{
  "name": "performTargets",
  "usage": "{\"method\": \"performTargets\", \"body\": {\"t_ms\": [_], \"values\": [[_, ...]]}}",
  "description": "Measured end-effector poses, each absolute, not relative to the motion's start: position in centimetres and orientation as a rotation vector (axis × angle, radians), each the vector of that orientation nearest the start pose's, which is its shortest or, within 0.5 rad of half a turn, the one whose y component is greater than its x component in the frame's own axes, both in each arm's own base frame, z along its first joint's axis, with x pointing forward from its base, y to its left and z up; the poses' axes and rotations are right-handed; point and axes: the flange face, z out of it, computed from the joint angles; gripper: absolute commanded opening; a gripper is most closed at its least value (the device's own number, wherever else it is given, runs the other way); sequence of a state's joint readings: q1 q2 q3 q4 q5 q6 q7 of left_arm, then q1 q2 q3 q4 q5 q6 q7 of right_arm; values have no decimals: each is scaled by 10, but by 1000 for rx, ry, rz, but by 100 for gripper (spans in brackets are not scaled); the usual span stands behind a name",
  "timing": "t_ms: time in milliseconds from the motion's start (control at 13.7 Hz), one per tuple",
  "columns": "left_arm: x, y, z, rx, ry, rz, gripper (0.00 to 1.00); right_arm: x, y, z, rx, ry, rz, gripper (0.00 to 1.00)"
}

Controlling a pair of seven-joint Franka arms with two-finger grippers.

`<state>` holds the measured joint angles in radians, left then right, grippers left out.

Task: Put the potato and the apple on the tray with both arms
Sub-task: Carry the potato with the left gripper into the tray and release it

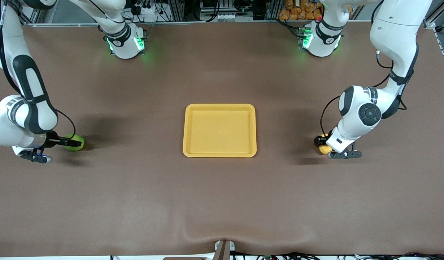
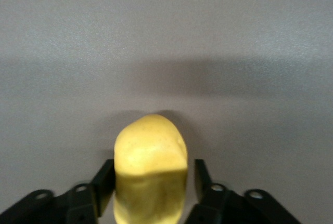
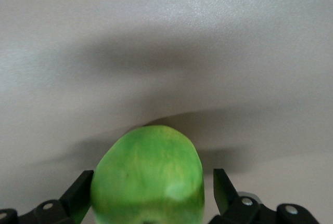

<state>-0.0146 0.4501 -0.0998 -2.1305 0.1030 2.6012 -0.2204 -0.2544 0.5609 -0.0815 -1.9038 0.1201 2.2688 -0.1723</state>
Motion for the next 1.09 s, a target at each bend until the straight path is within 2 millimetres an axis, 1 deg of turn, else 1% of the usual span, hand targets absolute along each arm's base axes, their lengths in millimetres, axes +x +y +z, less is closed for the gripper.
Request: {"method": "performTargets", "body": {"t_ms": [73, 146, 219, 365, 511, 657, 730, 803, 948, 1094], "values": [[573, -70, 198, -3135, -52, -47, 0, 573, -196, 183, -3025, 353, 260, 29], [572, -75, 198, -3136, -63, -51, 0, 574, -196, 185, -3028, 338, 251, 11], [572, -82, 198, -3137, -64, -53, 0, 573, -196, 185, -3029, 324, 250, 2], [573, -92, 202, -3139, -49, -69, 0, 573, -196, 184, -3030, 309, 249, 0], [578, -95, 208, -3141, -29, -94, 0, 573, -195, 185, -3029, 292, 253, 0], [584, -96, 219, -3139, -9, -107, 0, 577, -195, 193, -3013, 264, 297, 0], [587, -100, 228, -3134, 6, -83, 0, 582, -195, 204, -2996, 248, 337, 0], [589, -108, 240, -3129, 25, -50, 0, 589, -195, 220, -2977, 235, 381, 0], [596, -133, 271, -3124, 63, -3, 0, 604, -196, 256, -2950, 215, 435, 0], [601, -160, 300, -3127, 68, 9, 0, 611, -197, 285, -2938, 200, 456, 0]]}}
